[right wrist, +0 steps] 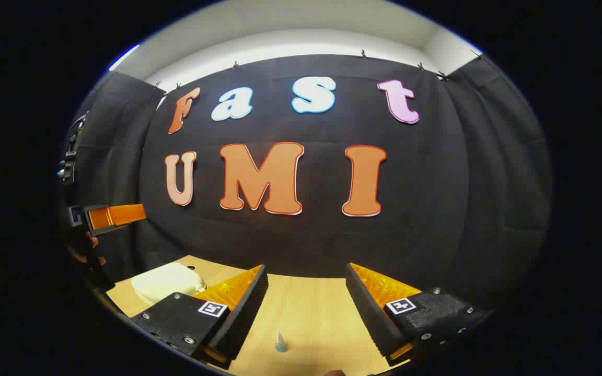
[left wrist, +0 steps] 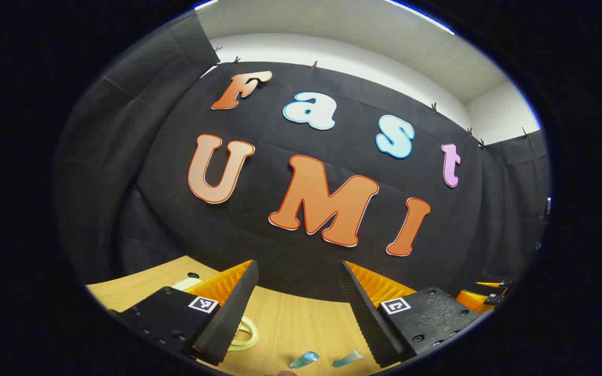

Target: First open the suitcase, pack the skin care products into it, and then close the suitcase.

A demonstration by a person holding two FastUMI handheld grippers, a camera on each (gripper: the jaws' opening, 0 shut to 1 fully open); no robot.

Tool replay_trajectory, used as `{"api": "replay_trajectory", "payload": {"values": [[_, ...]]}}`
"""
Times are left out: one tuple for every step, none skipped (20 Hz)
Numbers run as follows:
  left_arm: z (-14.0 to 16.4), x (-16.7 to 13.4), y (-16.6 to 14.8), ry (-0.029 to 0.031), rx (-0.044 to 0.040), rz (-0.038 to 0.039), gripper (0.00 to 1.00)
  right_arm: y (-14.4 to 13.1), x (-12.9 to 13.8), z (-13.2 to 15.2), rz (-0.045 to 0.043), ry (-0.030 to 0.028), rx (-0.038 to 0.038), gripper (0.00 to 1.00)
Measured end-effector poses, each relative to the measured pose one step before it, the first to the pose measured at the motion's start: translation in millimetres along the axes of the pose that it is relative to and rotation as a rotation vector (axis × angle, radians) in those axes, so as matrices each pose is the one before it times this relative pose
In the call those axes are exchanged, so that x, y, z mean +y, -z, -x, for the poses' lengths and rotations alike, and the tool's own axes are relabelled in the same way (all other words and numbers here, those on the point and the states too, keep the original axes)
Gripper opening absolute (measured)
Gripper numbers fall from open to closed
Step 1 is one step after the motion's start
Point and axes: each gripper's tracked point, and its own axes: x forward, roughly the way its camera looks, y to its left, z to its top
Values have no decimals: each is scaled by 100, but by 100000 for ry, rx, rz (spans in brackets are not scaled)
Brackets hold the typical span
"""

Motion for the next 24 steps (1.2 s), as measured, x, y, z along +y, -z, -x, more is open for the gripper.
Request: {"api": "replay_trajectory", "payload": {"values": [[278,335,535,-887,1866,1434,97,439,353,-212,-994,-1629,1775,95],[258,154,331,432,2487,1176,94,501,611,-9,-2025,-1673,2380,95],[314,133,276,222,1599,-449,97,151,371,300,-2104,-1214,1261,94],[227,642,-150,-785,156,-2047,97,-255,391,60,-1581,-654,-728,95],[103,912,-352,-1432,-30,-2389,97,-228,514,-78,-1224,310,-1382,95],[13,591,-275,-585,634,-1727,97,-4,649,-398,-737,281,-500,95],[15,169,239,694,870,-1116,97,145,248,19,-492,929,312,94],[75,70,41,1067,558,-937,97,118,-29,269,-505,1302,-162,94],[195,140,63,963,343,-1272,97,-71,122,205,-488,964,-656,95],[266,158,-90,271,-80,-1545,97,82,183,106,-367,515,-369,95],[246,263,-65,-522,-469,-1305,97,108,206,174,-287,-267,327,95],[108,177,-138,-1061,-376,-1195,97,302,303,131,-218,-796,978,95],[121,232,184,-1499,-300,-849,97,294,58,93,-102,-235,1381,95],[228,-30,-56,-164,-419,-359,97,128,-322,95,72,605,512,95],[95,-435,236,703,-212,-450,97,41,-354,125,161,989,-14,95],[1,-157,230,212,44,-1170,97,221,-230,184,156,663,44,95],[-93,199,363,-813,-149,-1738,97,199,-145,50,108,265,191,95],[3,343,349,-1175,-24,-2023,97,362,-8,-99,107,159,303,95],[-212,254,477,-1088,284,-2031,97,288,-70,-229,-150,325,597,95],[-267,179,452,-853,521,-2235,97,341,-230,-12,-540,309,872,95],[-184,-49,803,-397,644,-2297,94,169,85,-81,-564,-301,899,95],[-359,-73,883,306,999,-3229,97,120,18,48,-182,-271,42,95],[-297,3,809,-90,744,-3220,94,-15,-252,-240,249,616,-95,95],[-388,299,754,-1201,916,-4356,97,177,-260,-332,322,920,381,95]]}}
